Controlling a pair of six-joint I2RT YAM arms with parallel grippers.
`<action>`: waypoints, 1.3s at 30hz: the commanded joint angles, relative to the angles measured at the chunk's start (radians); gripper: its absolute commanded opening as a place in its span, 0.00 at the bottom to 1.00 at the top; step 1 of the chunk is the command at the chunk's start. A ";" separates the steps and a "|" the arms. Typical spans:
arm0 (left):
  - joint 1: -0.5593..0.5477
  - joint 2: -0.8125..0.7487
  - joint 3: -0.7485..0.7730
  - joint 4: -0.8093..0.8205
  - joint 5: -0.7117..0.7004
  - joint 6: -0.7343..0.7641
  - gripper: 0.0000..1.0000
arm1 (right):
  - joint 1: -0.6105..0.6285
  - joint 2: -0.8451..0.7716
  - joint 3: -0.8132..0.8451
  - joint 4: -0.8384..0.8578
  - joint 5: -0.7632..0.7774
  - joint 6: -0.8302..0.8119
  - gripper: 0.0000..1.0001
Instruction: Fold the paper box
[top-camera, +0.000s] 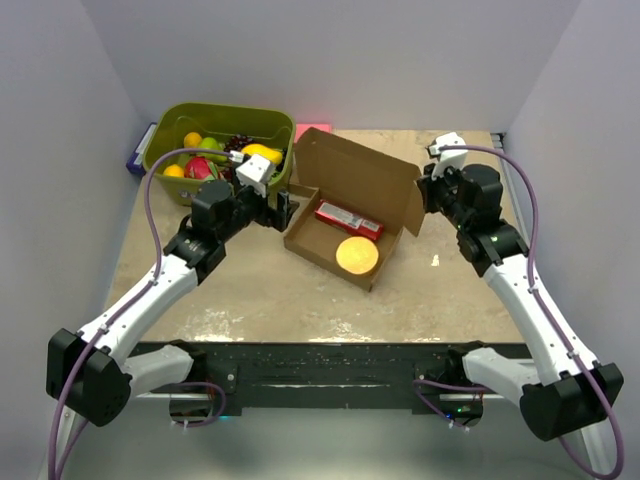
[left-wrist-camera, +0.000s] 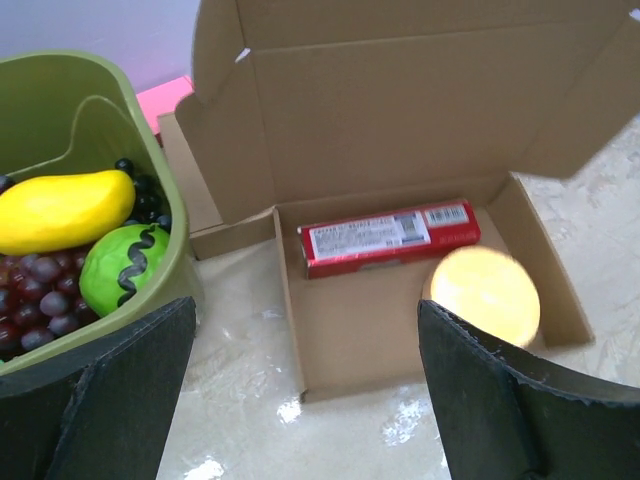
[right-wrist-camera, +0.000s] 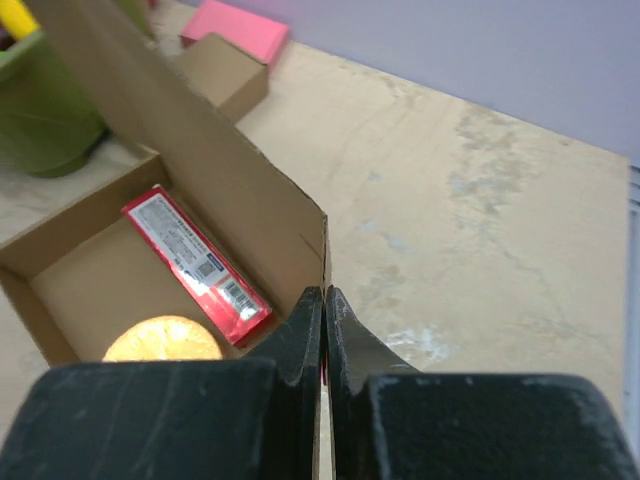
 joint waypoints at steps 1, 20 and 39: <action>0.013 -0.013 -0.002 0.051 -0.081 0.026 0.96 | 0.002 -0.045 0.001 0.012 -0.155 0.055 0.00; 0.077 -0.044 -0.019 0.158 0.098 -0.003 0.97 | 0.002 -0.228 0.015 -0.167 -0.160 0.042 0.00; 0.081 0.392 0.304 0.240 0.174 0.055 0.97 | 0.002 -0.263 -0.001 -0.222 -0.293 0.025 0.00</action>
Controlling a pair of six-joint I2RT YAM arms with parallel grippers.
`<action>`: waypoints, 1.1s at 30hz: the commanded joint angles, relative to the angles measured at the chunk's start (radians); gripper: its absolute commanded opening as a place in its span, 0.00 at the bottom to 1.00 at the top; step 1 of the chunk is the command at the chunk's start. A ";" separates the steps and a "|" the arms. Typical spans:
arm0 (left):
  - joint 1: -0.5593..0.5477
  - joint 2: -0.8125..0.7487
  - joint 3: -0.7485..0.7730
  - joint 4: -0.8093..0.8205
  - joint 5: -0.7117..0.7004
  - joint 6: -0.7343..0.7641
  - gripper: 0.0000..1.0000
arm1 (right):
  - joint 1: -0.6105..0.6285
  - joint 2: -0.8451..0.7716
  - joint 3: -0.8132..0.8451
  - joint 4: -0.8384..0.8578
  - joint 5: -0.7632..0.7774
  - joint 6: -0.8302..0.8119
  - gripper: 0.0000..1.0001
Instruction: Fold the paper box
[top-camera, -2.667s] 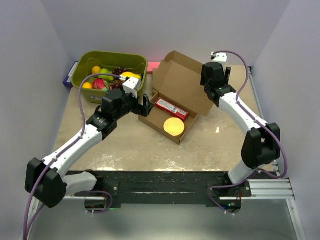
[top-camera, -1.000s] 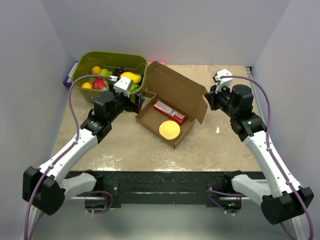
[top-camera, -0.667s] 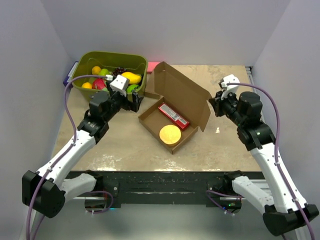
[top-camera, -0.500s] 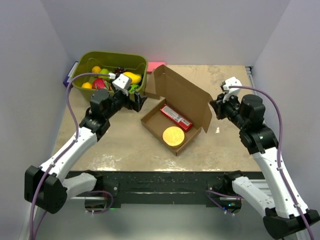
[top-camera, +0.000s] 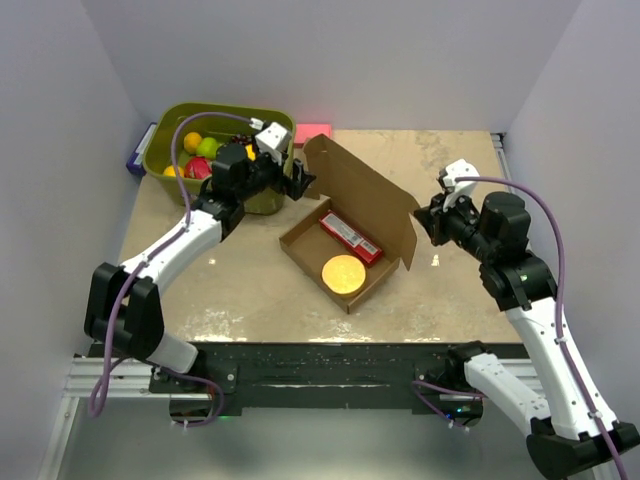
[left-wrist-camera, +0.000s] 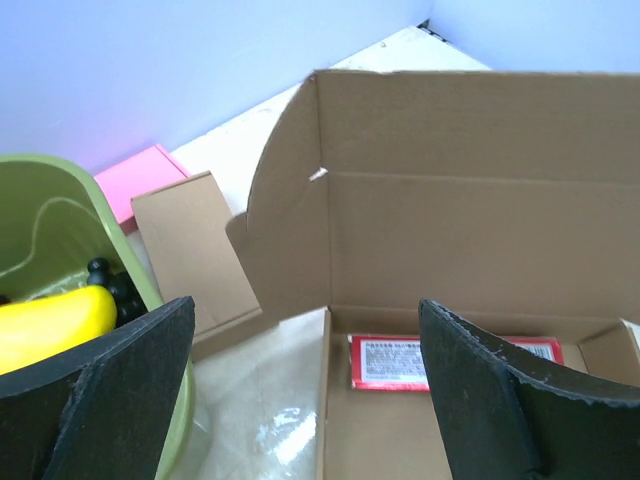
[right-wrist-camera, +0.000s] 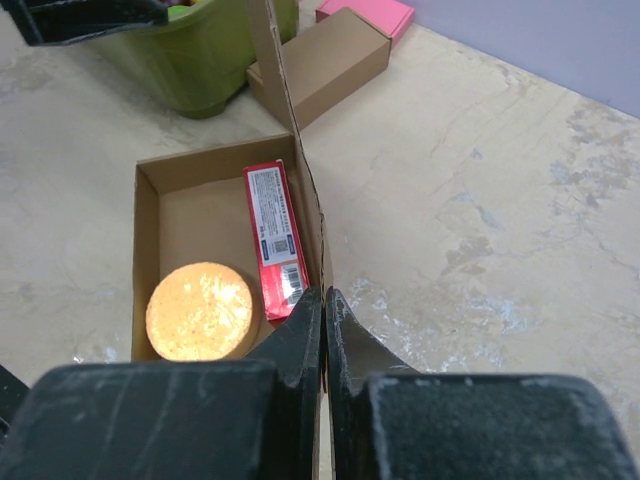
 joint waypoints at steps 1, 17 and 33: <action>0.007 0.049 0.088 0.073 -0.036 0.041 0.97 | 0.001 -0.019 0.013 0.028 -0.052 -0.009 0.00; 0.099 0.187 0.172 0.164 0.217 0.007 0.93 | 0.002 -0.016 0.001 0.022 -0.082 -0.015 0.00; 0.099 0.221 0.186 0.225 0.338 -0.074 0.57 | 0.002 -0.008 -0.002 0.022 -0.096 -0.017 0.00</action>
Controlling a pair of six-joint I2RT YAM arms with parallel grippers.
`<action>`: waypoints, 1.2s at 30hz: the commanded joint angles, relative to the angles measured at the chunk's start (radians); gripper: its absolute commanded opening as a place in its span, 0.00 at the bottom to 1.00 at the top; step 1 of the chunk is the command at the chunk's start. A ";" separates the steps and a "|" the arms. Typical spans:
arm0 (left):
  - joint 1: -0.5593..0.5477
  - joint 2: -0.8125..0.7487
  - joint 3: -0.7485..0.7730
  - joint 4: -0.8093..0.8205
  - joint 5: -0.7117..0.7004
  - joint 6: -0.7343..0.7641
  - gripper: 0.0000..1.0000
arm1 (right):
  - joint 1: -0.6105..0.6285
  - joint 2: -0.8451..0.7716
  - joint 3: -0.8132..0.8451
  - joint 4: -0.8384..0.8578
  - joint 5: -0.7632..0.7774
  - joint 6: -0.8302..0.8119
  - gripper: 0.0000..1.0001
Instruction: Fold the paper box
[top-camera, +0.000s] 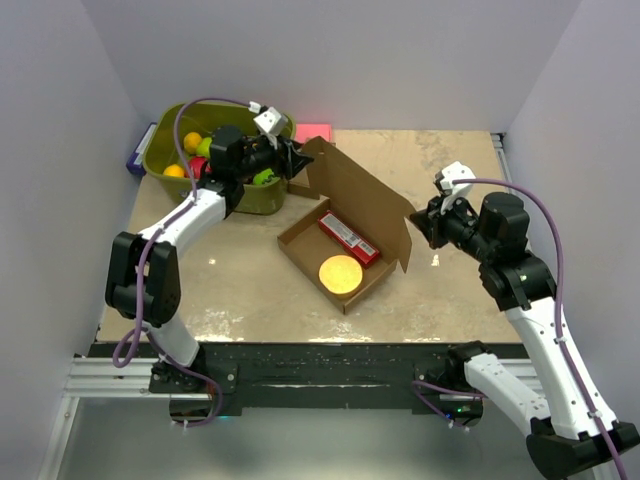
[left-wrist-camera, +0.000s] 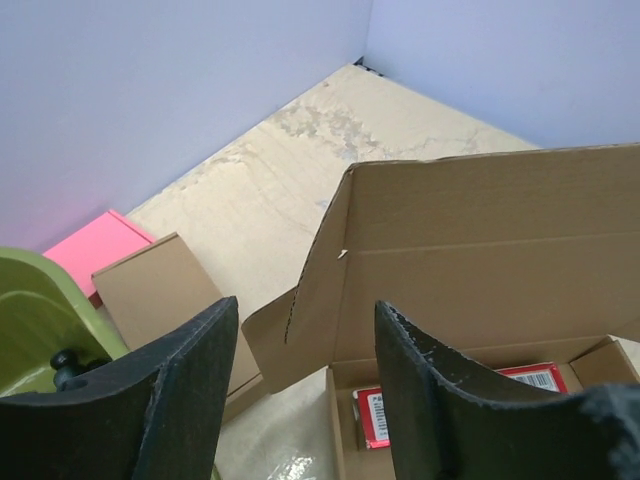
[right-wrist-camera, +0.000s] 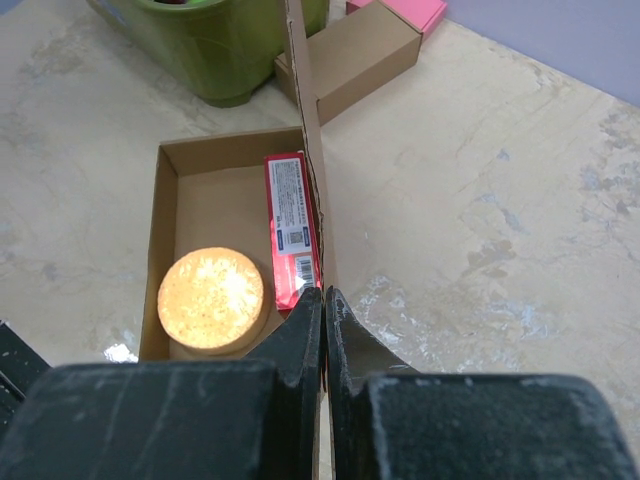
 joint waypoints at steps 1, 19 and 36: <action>-0.001 0.000 0.022 0.092 0.052 -0.046 0.55 | 0.001 -0.009 0.002 0.037 -0.034 -0.005 0.00; -0.149 -0.138 -0.075 0.008 -0.202 0.061 0.00 | 0.002 0.029 -0.052 0.150 0.176 0.081 0.00; -0.217 -0.370 -0.193 -0.209 -0.478 -0.019 0.00 | 0.001 0.106 -0.067 0.348 0.187 0.138 0.26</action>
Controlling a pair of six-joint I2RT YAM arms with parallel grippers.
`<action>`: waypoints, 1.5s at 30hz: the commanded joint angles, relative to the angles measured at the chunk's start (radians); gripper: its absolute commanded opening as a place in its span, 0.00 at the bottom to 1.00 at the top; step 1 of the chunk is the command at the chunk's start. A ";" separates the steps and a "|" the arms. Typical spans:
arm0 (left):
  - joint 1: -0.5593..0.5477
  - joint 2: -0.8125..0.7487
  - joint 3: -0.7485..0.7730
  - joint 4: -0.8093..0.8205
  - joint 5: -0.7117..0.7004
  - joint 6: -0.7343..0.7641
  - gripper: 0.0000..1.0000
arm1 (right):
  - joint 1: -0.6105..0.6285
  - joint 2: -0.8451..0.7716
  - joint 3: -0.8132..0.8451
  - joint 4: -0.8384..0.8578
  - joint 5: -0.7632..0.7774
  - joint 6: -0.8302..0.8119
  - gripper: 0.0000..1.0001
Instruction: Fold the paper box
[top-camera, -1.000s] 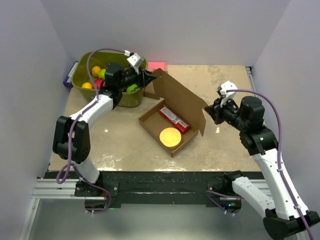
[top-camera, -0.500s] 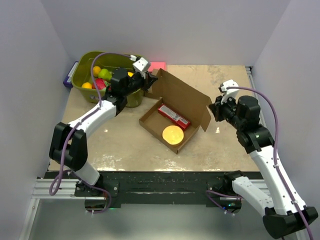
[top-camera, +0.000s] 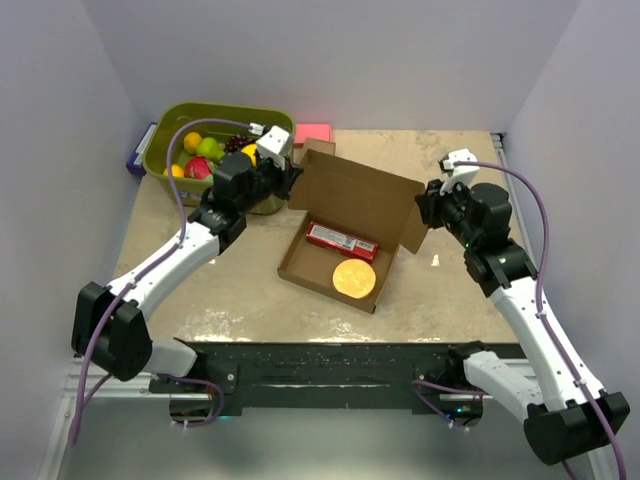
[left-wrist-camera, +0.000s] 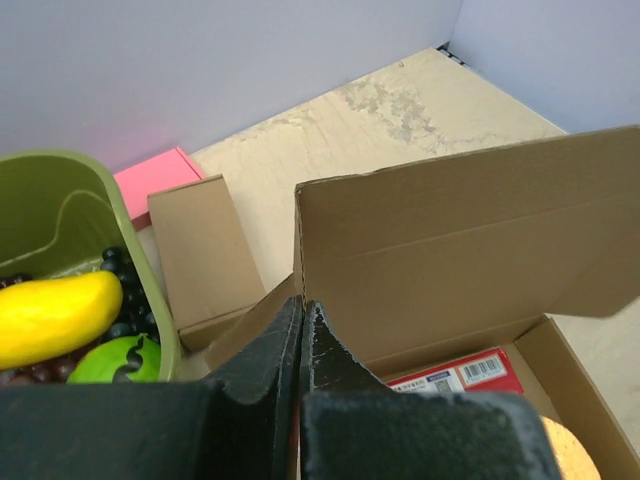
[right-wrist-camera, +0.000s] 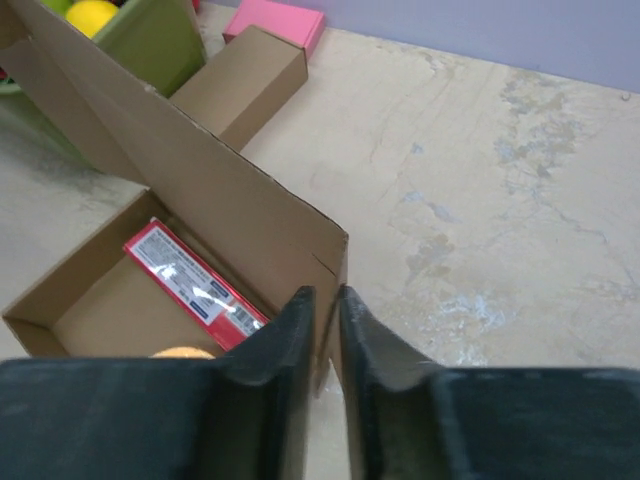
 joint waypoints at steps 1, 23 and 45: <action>-0.022 -0.083 -0.042 -0.026 -0.016 -0.019 0.00 | 0.009 0.013 0.001 0.140 -0.064 0.033 0.32; 0.031 -0.097 -0.082 -0.018 -0.010 0.024 0.00 | 0.007 -0.093 -0.261 0.206 0.011 0.172 0.86; 0.031 -0.103 -0.104 0.005 0.024 -0.016 0.00 | 0.030 -0.123 -0.335 0.170 0.047 0.425 0.37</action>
